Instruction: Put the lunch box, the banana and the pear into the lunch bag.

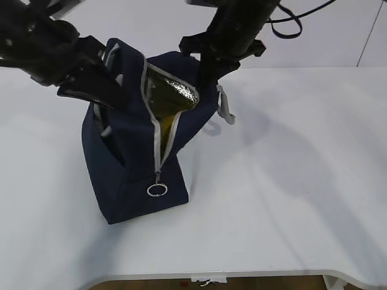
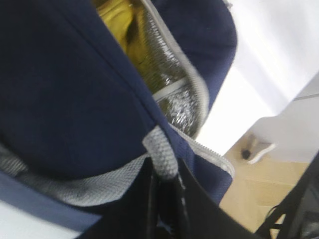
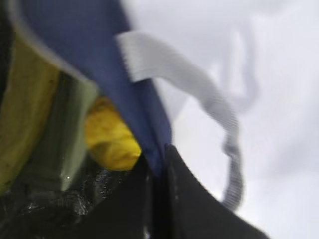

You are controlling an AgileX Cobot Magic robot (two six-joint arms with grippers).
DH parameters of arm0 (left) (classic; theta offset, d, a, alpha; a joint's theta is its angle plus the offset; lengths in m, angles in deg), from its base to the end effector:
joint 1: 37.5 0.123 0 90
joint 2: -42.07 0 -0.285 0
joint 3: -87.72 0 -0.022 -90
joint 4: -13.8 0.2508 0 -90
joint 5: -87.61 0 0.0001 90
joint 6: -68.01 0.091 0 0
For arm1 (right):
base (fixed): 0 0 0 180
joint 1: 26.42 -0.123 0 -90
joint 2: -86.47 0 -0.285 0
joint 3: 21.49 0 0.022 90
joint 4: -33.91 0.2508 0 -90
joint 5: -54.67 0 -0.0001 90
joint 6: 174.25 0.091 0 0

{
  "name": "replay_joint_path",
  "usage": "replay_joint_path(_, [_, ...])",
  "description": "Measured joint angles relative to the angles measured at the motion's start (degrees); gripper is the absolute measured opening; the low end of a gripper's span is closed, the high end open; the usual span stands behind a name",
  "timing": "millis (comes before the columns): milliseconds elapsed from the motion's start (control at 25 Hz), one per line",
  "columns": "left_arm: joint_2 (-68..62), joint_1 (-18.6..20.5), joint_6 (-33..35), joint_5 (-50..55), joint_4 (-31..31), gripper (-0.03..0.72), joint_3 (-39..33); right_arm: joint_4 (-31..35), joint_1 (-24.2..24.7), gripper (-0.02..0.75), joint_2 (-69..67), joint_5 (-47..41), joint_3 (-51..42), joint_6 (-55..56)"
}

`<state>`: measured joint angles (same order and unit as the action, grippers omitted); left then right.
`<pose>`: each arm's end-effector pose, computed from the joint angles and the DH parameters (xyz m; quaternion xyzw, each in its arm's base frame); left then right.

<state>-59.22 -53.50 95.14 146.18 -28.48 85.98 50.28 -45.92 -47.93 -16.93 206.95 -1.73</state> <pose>0.3108 -0.1435 0.3007 0.2115 0.9064 -0.3178 0.1808 0.4466 0.1840 0.2856 -0.2092 0.9483 0.1606 0.1767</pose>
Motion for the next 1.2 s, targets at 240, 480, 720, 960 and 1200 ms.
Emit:
replay_joint_path(240, [-1.7, 0.0, 6.1, -1.7, -8.1, 0.011, 0.0, -7.8, 0.0, -0.001, 7.0, -0.5, -3.9, 6.8])
replay_joint_path(480, [-4.2, 0.0, 11.0, -1.8, -14.0, 0.011, 0.0, -11.4, 0.0, -0.001, 12.4, -0.8, -8.6, 11.9])
replay_joint_path(720, [-7.3, 0.0, 14.6, -1.7, -22.5, 0.011, 0.0, -13.7, 0.0, -0.001, 12.4, -0.8, -9.4, 12.8])
replay_joint_path(960, [-10.4, -0.1, 16.9, -1.9, -29.5, 0.011, 0.0, -14.5, 0.0, -0.002, 12.4, -0.8, -9.4, 12.8])
replay_joint_path(1200, [-11.7, -0.2, 17.2, -0.9, -30.8, 0.011, 0.0, -11.8, 0.0, 0.001, 11.9, -0.8, -9.4, 12.8])
